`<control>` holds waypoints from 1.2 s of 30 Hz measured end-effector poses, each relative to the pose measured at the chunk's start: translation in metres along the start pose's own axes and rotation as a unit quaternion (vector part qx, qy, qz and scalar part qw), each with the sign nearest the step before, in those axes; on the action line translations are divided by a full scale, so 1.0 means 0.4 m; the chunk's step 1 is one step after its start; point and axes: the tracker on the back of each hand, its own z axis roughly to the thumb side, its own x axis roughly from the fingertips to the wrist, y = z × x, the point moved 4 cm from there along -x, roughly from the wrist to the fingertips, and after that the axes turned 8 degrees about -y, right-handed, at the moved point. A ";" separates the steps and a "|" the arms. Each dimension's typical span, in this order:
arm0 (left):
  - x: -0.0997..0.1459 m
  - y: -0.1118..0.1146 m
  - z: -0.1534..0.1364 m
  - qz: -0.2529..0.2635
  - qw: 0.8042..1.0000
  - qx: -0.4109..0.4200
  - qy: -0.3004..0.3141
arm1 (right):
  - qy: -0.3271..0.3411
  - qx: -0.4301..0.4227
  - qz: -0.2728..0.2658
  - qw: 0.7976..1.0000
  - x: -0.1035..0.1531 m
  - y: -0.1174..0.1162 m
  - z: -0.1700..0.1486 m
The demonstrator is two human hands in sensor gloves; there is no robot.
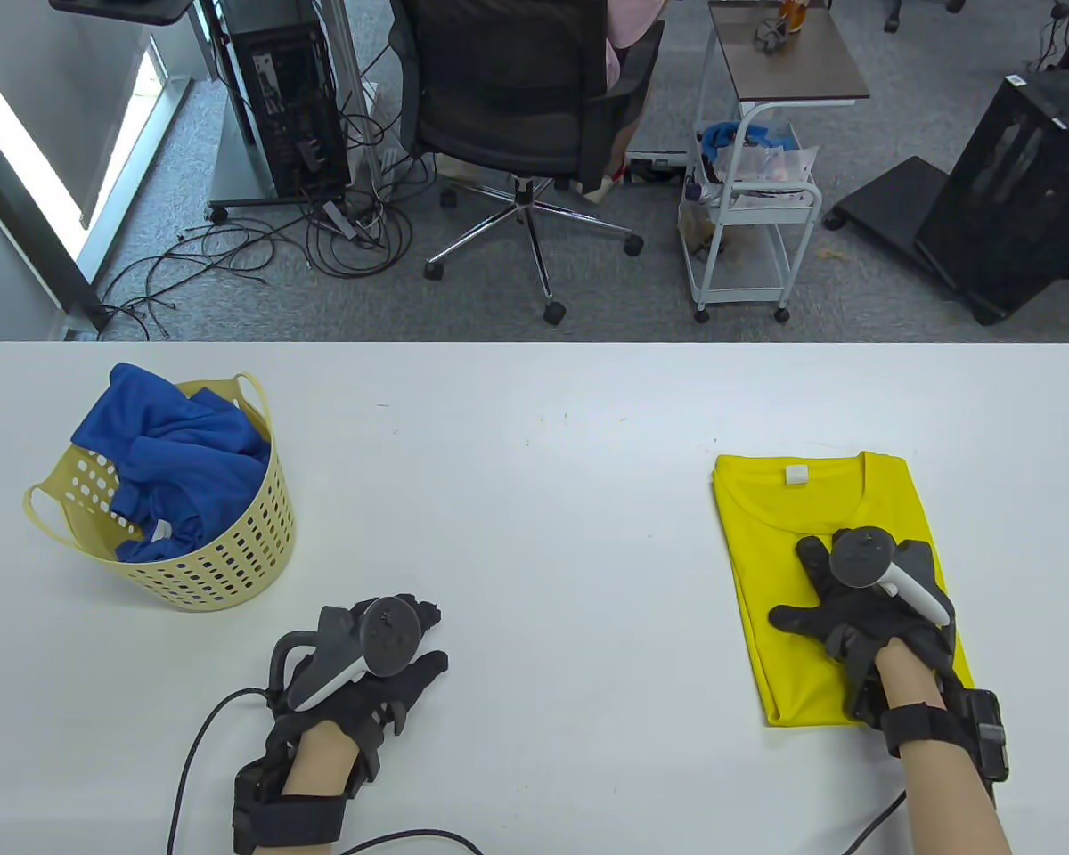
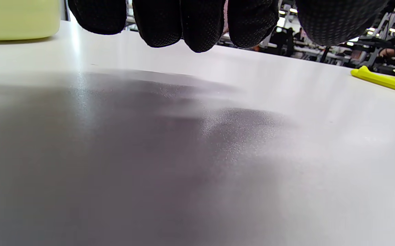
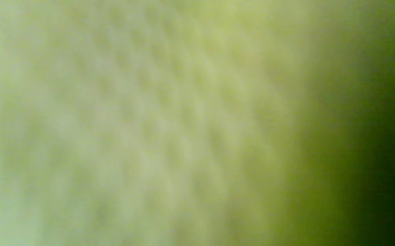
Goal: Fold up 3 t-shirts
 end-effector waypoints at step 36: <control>0.026 -0.454 -0.333 0.180 0.965 0.008 -0.190 | 0.166 0.009 -0.209 0.964 0.360 0.097 0.100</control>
